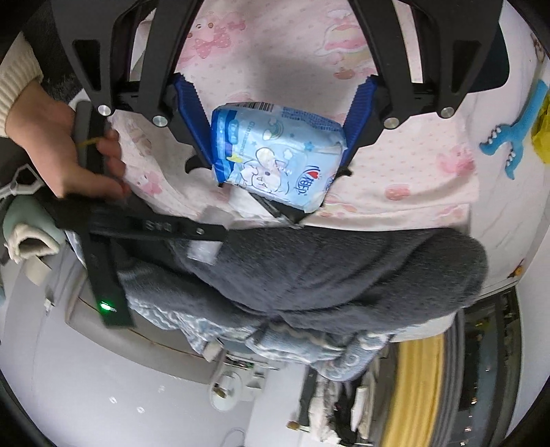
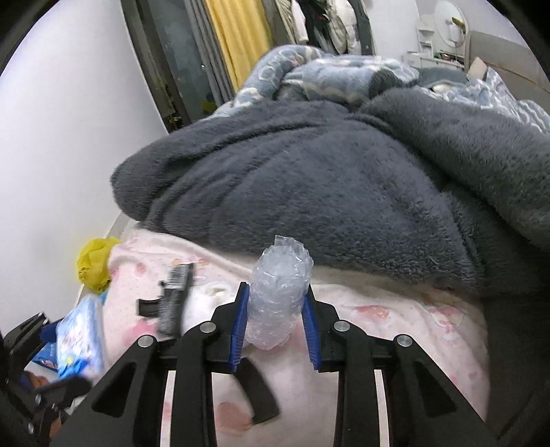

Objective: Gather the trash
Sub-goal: 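Carry the tissue pack in the left tool and plastic bag in the right tool over the bin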

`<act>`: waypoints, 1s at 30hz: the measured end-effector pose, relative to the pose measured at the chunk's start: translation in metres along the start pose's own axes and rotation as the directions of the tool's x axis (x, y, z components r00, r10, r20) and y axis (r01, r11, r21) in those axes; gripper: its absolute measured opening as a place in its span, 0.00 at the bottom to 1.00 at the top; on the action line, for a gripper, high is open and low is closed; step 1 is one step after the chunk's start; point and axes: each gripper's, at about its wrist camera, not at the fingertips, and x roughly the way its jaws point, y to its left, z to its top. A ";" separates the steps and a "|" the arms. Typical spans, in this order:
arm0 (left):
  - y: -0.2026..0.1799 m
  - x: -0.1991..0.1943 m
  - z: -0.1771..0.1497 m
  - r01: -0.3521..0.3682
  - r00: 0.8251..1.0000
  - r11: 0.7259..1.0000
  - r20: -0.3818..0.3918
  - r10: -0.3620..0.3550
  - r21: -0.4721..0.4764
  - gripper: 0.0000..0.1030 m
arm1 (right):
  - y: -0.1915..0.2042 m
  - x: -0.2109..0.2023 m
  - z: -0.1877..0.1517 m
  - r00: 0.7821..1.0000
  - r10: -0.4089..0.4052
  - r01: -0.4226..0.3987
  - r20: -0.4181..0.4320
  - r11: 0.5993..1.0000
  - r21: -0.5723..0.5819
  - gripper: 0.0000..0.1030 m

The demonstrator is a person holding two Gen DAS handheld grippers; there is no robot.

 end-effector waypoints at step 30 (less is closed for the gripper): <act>0.100 -0.046 -0.042 -0.313 0.950 0.918 -0.073 0.304 -0.245 0.71 | 0.125 -0.041 -0.018 0.993 0.101 -0.086 0.057 0.970 -0.228 0.29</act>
